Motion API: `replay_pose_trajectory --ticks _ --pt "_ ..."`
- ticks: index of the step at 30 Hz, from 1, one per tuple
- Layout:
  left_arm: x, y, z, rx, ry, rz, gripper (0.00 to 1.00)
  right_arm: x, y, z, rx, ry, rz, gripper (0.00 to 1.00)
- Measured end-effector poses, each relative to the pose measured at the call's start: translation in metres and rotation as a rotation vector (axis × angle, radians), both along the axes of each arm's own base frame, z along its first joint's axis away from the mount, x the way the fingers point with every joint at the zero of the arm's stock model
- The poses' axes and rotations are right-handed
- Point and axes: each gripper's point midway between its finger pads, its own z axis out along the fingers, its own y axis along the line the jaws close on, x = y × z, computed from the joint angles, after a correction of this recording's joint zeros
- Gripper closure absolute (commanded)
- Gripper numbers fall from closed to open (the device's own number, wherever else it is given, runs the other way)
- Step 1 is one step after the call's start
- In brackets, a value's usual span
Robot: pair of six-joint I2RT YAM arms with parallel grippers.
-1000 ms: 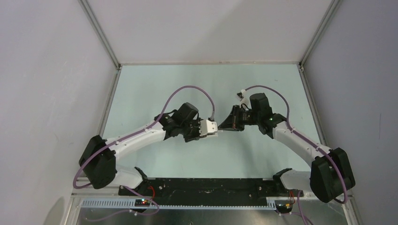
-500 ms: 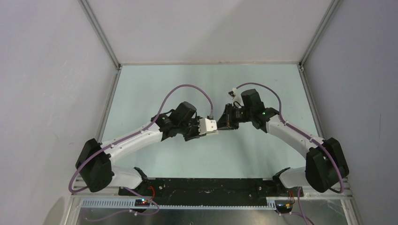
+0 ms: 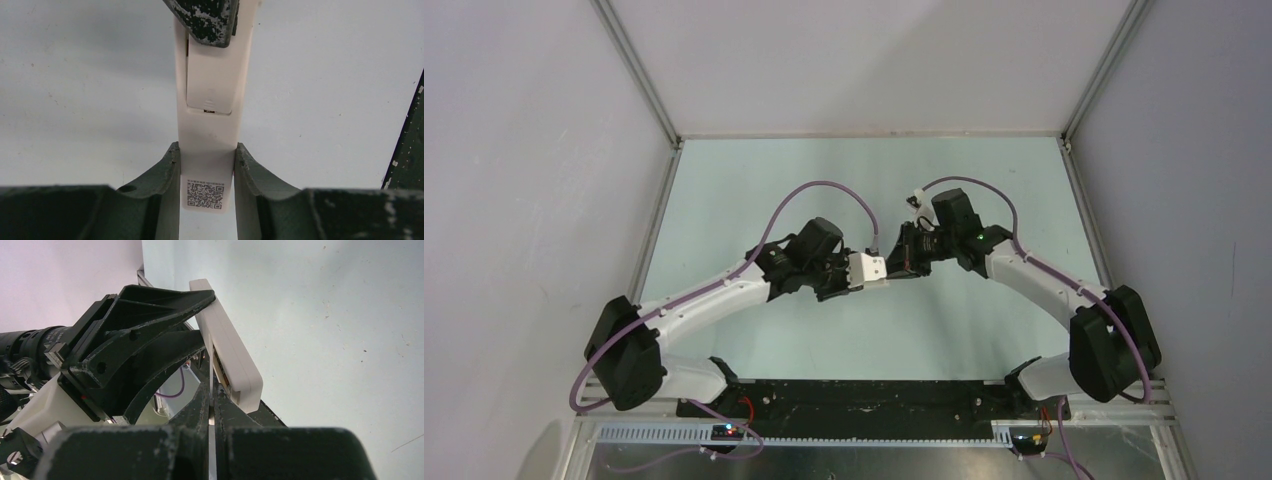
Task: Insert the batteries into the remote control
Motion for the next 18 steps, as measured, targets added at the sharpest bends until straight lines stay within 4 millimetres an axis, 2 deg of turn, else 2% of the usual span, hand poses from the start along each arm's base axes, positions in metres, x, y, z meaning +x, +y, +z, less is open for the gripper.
replay_pose_trajectory --ticks 18 --pt "-0.0084 0.0043 -0.0028 0.005 -0.003 -0.050 0.90 -0.0035 0.0036 -0.0090 -0.060 -0.004 0.049 1.00"
